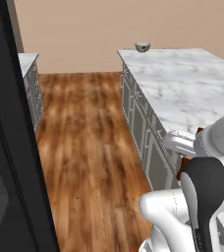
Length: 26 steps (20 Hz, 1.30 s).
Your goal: Open the fridge, grab two sodas, and place both sodas inside the bowl with ice on the dining counter.
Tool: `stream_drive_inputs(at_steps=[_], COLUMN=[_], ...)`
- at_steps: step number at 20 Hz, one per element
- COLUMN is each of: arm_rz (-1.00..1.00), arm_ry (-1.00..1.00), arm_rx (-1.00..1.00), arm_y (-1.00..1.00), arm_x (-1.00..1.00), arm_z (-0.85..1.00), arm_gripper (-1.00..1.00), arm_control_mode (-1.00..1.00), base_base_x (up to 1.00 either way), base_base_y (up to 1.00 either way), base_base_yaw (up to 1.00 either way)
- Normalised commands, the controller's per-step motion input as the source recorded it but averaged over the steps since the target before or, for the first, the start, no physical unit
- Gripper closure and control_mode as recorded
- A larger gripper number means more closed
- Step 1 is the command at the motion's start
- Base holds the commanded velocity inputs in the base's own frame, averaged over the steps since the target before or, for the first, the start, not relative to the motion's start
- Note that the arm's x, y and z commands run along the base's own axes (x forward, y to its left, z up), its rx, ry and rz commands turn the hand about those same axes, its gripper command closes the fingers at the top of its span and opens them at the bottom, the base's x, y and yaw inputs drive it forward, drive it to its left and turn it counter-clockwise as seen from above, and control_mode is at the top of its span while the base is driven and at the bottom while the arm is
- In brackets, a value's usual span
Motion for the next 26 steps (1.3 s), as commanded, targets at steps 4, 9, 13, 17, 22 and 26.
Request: stream_drive_inputs(at_steps=[4,9,13,17,22,26], arm_rz=[0.00,0.00,0.00,0.00,0.00,0.00], arm_ry=[0.00,0.00,0.00,0.00,0.00,0.00], arm_rx=[0.00,0.00,0.00,0.00,0.00,0.00], arm_y=[0.00,0.00,0.00,0.00,0.00,0.00], arm_x=[0.00,0.00,0.00,0.00,0.00,0.00], arm_z=[0.00,0.00,0.00,0.00,0.00,0.00], arm_gripper=[1.00,1.00,1.00,1.00,1.00,1.00], arm_control_mode=[1.00,1.00,1.00,1.00,1.00,1.00], base_base_x=[1.00,1.00,1.00,1.00,1.00,1.00], base_base_y=[0.03,0.10,0.12,0.24,0.28,0.25], base_base_yaw=[-0.14,-0.12,-0.12,-0.10,-0.10,-0.11])
